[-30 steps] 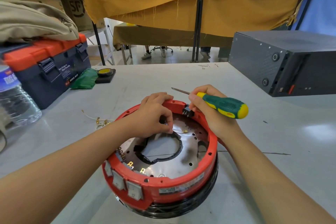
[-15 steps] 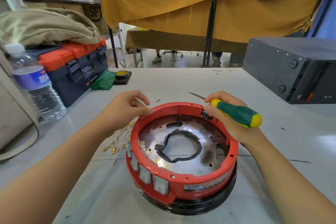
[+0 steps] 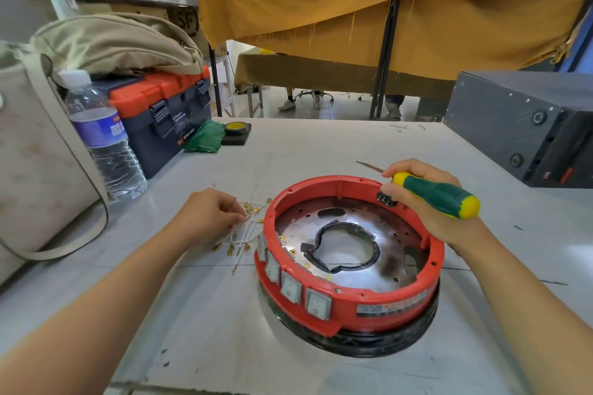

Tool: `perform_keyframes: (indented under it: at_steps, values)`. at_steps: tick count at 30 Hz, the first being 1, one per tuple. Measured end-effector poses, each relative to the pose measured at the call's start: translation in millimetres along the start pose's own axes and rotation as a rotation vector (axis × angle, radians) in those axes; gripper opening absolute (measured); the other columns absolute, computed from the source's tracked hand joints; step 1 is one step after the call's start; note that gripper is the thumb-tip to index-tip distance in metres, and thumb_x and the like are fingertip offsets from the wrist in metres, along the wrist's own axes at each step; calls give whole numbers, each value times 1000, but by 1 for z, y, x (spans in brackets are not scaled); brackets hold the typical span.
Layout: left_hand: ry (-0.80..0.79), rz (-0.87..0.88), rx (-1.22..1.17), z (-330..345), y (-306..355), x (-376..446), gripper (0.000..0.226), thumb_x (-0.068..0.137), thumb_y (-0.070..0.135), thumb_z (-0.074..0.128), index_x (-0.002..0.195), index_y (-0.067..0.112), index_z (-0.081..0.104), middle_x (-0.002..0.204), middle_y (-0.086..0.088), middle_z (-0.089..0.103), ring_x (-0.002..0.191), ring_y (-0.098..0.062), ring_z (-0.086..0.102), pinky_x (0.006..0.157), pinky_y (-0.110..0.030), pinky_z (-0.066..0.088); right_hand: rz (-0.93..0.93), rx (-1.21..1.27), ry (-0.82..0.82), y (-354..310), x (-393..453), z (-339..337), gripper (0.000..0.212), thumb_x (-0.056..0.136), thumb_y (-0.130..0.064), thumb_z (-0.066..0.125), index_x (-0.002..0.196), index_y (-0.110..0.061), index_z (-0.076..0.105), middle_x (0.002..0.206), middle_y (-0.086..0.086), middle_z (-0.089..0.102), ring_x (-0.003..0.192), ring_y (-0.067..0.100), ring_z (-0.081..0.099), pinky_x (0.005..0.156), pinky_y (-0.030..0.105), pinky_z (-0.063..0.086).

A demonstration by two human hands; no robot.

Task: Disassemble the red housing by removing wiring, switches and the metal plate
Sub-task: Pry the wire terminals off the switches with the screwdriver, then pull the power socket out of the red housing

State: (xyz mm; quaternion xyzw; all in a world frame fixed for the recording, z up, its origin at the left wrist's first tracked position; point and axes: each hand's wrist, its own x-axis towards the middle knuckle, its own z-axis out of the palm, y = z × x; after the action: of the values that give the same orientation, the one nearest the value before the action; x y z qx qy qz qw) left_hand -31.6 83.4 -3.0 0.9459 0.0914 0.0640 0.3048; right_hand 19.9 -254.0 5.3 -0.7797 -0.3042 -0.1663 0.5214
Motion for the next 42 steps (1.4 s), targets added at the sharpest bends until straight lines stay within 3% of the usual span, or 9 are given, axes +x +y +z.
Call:
perform_keyframes:
  at_steps: [7, 12, 15, 19, 22, 26, 29, 33, 42]
  values:
    - [54, 185, -10, 0, 32, -11, 9, 88, 29, 63, 84, 27, 70, 82, 15, 65, 71, 3, 56, 58, -9, 38, 58, 50, 155, -5, 1, 1, 18, 81, -24, 73, 90, -17, 59, 71, 4, 64, 62, 12, 60, 59, 20, 50]
    - [11, 361, -4, 9, 69, -18, 21, 89, 39, 58, 107, 30, 64, 113, 10, 57, 104, -6, 54, 90, -26, 42, 86, -12, 321, -14, -3, -12, 17, 86, -31, 68, 80, -19, 57, 59, -11, 57, 51, 1, 52, 51, 10, 41]
    - [-6, 436, 69, 18, 88, -20, 35, 89, 41, 58, 121, 28, 59, 130, 4, 53, 118, -12, 48, 97, -23, 34, 69, -87, 384, -17, -8, -27, 20, 84, -41, 64, 78, -25, 55, 54, -11, 53, 47, 2, 46, 47, 9, 37]
    - [-123, 449, 332, 33, 104, -19, 58, 88, 55, 50, 141, 33, 40, 152, 2, 32, 137, -21, 30, 112, -32, 22, 116, -71, 239, -7, -20, -51, 16, 84, -24, 70, 84, -19, 55, 58, -5, 52, 48, 6, 44, 47, 15, 37]
    - [-142, 430, 405, 38, 106, -17, 64, 88, 59, 48, 144, 33, 34, 156, 5, 24, 141, -21, 25, 115, -38, 21, 74, -312, 83, 0, -32, -65, 19, 78, -12, 77, 91, -10, 63, 73, 4, 61, 62, 13, 52, 61, 10, 42]
    - [-151, 432, 405, 40, 104, -14, 66, 87, 60, 47, 145, 33, 32, 157, 6, 22, 141, -21, 23, 115, -38, 22, 206, -369, -123, 5, -39, -66, 22, 79, 9, 70, 94, -7, 66, 94, 17, 66, 68, -4, 63, 69, 7, 47]
    - [-152, 433, 420, 42, 105, -13, 67, 86, 61, 46, 145, 35, 31, 157, 8, 20, 141, -21, 22, 114, -39, 22, 165, -710, -273, 15, -43, -67, 33, 83, -7, 66, 112, -21, 64, 112, 4, 66, 101, 17, 63, 90, 32, 48]
    - [-146, 437, 424, 43, 104, -13, 67, 86, 61, 47, 145, 36, 30, 157, 9, 19, 141, -21, 21, 114, -38, 23, 151, -931, -390, 19, -45, -64, 33, 94, -27, 52, 124, -39, 54, 115, 0, 56, 109, 22, 53, 88, 31, 43]
    - [-144, 427, 408, 43, 105, -14, 66, 86, 60, 48, 145, 37, 29, 157, 12, 18, 141, -20, 19, 114, -39, 24, 127, -992, -426, 21, -47, -60, 33, 98, -32, 47, 129, -39, 52, 112, 0, 58, 108, 21, 54, 85, 34, 47]
